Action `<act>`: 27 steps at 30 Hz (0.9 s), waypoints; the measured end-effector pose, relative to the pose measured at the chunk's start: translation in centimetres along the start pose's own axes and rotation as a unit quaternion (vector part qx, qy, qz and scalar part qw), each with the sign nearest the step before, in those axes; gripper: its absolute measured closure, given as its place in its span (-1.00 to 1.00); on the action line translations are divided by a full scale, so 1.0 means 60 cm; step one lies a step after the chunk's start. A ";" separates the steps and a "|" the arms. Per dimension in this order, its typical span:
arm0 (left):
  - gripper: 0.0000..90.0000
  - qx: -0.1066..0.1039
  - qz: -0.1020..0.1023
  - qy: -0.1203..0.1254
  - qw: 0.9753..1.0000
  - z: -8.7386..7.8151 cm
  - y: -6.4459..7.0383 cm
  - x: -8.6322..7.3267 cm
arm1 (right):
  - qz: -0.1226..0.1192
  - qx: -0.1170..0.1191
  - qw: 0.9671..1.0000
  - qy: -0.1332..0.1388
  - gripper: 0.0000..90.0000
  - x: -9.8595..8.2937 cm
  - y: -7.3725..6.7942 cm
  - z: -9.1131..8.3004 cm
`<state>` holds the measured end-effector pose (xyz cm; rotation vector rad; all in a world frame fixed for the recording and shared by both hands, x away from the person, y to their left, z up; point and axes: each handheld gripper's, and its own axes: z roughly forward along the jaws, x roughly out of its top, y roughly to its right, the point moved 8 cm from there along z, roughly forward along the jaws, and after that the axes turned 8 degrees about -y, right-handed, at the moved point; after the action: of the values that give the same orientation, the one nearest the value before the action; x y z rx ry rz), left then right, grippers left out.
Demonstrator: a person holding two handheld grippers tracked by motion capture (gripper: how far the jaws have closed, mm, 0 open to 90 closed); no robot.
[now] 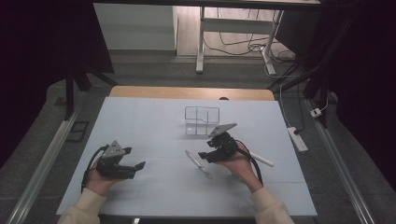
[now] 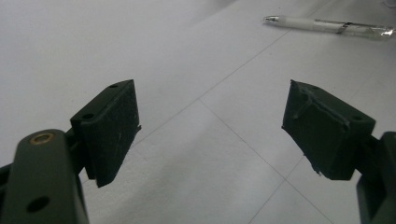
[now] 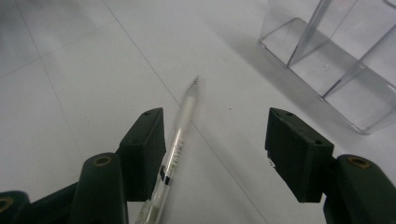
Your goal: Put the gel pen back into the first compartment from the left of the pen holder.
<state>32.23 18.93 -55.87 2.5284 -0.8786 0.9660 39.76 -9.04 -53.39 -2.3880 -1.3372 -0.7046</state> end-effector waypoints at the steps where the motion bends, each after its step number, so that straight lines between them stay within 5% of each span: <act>1: -0.58 0.000 0.000 0.000 1.000 0.000 0.000 0.000 | -0.001 0.000 1.000 -0.003 -0.17 0.000 -0.001 0.002; 27: -0.58 -0.004 0.002 -0.003 1.000 0.003 0.003 0.000 | -0.007 0.009 0.999 -0.043 -0.14 0.002 -0.023 0.050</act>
<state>32.21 18.71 -56.01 2.5251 -0.8868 0.9551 39.41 -6.78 -55.74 -2.4221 -1.3885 -0.5981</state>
